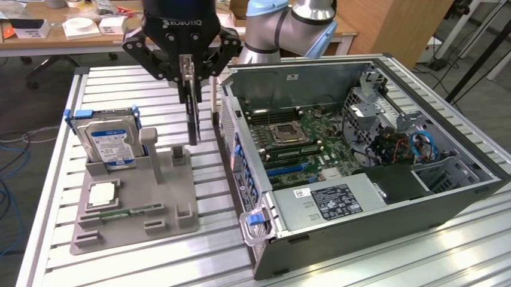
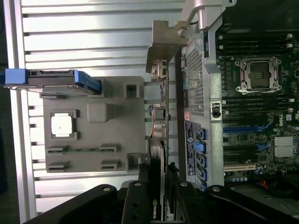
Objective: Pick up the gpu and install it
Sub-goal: 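Pick up the gpu and move the gpu toward the slot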
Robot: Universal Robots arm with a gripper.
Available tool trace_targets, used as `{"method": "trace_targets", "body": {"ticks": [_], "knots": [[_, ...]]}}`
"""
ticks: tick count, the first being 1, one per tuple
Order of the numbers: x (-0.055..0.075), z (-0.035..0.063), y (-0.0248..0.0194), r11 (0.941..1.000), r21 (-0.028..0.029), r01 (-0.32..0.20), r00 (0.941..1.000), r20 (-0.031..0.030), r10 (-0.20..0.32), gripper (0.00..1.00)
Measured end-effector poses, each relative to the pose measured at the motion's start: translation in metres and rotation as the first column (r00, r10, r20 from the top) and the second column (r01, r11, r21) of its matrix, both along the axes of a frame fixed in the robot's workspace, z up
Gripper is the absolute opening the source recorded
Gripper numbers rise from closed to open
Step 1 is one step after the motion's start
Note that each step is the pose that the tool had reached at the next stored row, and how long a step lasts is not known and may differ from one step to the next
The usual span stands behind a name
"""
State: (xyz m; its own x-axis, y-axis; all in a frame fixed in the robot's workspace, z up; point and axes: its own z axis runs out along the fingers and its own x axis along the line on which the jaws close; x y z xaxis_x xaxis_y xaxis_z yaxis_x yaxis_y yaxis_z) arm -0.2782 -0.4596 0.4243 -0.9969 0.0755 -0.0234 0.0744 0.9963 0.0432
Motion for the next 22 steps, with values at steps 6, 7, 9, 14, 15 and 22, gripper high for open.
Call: {"method": "trace_targets", "body": {"ticks": [6,7,9,14,15,22], "knots": [[0.003,0.0,0.0,1.0,0.0,0.0,1.0,0.0,0.0,0.26],[0.003,0.0,0.0,1.0,0.0,0.0,1.0,0.0,0.0,0.26],[0.004,0.0,0.0,1.0,0.0,0.0,1.0,0.0,0.0,0.26],[0.007,0.0,0.0,1.0,0.0,0.0,1.0,0.0,0.0,0.26],[0.007,0.0,0.0,1.0,0.0,0.0,1.0,0.0,0.0,0.26],[0.011,0.0,0.0,1.0,0.0,0.0,1.0,0.0,0.0,0.26]]}}
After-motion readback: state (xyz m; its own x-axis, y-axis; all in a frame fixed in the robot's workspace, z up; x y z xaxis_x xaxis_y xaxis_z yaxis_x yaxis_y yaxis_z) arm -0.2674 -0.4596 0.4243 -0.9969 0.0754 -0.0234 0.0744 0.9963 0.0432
